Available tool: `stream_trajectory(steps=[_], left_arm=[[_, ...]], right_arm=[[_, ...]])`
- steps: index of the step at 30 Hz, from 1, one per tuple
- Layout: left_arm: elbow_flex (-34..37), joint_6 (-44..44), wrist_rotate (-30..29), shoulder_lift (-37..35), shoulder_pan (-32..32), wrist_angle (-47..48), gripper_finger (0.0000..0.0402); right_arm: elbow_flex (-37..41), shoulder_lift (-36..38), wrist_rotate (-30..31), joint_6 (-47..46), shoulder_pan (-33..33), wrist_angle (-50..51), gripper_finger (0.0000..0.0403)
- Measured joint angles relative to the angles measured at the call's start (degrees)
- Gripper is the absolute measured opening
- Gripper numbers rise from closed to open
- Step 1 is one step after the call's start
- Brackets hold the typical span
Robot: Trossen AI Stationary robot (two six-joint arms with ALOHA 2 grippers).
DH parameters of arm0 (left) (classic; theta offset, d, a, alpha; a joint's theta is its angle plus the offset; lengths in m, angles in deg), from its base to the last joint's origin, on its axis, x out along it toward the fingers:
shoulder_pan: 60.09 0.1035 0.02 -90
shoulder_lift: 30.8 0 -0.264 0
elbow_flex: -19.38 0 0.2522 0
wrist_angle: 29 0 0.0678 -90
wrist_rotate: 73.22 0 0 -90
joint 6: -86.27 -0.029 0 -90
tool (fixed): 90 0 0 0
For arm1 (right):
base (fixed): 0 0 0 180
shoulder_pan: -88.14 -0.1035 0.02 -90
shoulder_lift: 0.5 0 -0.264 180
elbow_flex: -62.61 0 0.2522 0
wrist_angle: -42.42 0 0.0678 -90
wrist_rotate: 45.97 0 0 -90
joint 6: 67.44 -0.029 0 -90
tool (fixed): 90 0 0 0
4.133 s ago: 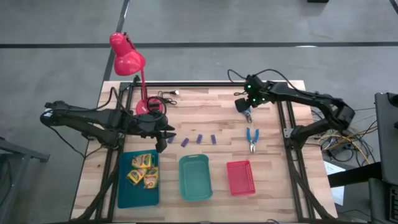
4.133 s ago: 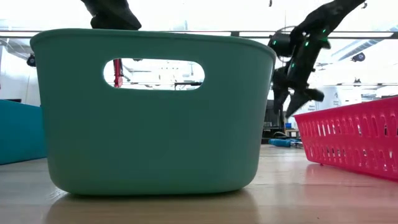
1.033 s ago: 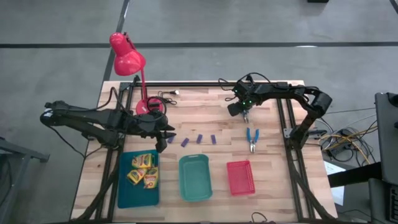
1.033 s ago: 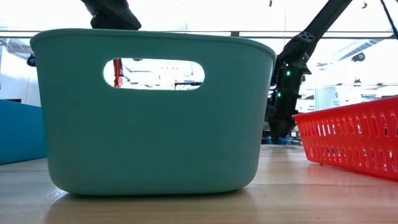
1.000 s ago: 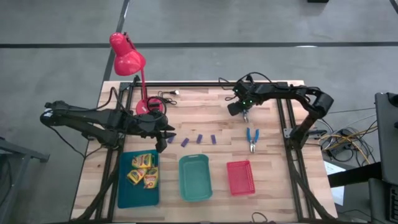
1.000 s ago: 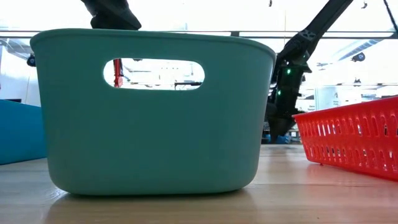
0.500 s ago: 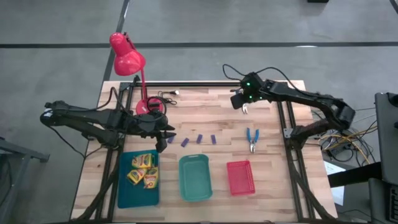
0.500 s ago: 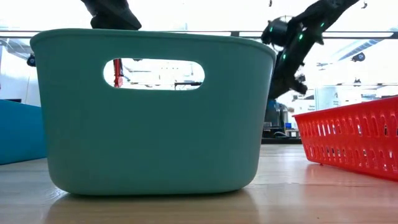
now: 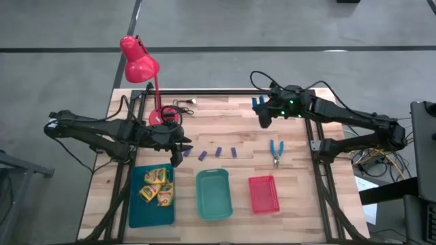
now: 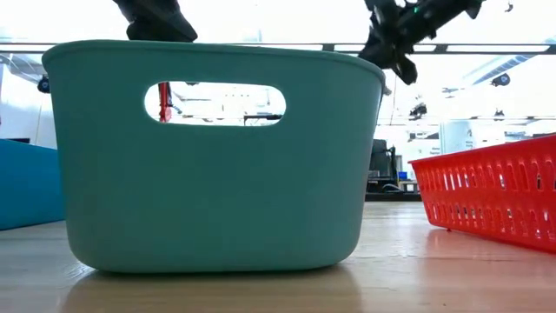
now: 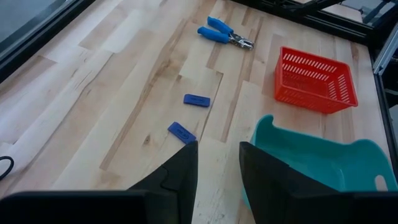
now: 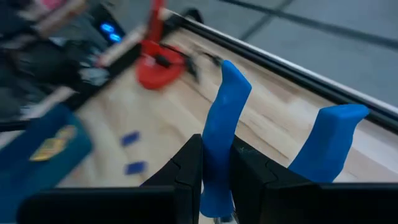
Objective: Pick & Place School Supplies
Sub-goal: Put the blue ticket punch into the green bin
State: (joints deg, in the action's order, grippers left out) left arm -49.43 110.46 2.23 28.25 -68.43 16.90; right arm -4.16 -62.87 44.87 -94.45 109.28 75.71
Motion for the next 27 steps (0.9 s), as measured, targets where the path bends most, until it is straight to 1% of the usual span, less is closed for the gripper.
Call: stream_trajectory(steps=[5,11,17,21,24,27], left_arm=[[0.00,-0.01,0.00,0.00,0.00,0.01,0.0122],[0.00,-0.01,-0.02,0.00,0.00,0.00,0.0122],[0.00,-0.01,-0.04,0.00,0.00,0.01,0.0122],[0.00,-0.01,-0.04,0.00,0.00,0.01,0.0122],[0.00,0.00,-0.04,0.00,0.00,0.01,0.0122],[0.00,-0.01,-0.06,0.00,0.00,0.01,0.0122]], right_arm=[[-0.02,1.17,-0.24,1.14,-4.88,-4.64,0.0054],[-0.07,0.43,-6.91,4.77,-9.42,-7.96,0.0054],[-0.07,-0.76,-7.44,6.61,-14.53,-8.05,0.0054],[-0.07,-1.98,-7.31,3.91,-18.81,-9.60,0.0054],[-0.07,-3.60,-5.29,0.76,-22.59,-13.21,0.0054],[-1.16,-5.98,1.40,-1.73,-26.55,-13.87,0.0054]])
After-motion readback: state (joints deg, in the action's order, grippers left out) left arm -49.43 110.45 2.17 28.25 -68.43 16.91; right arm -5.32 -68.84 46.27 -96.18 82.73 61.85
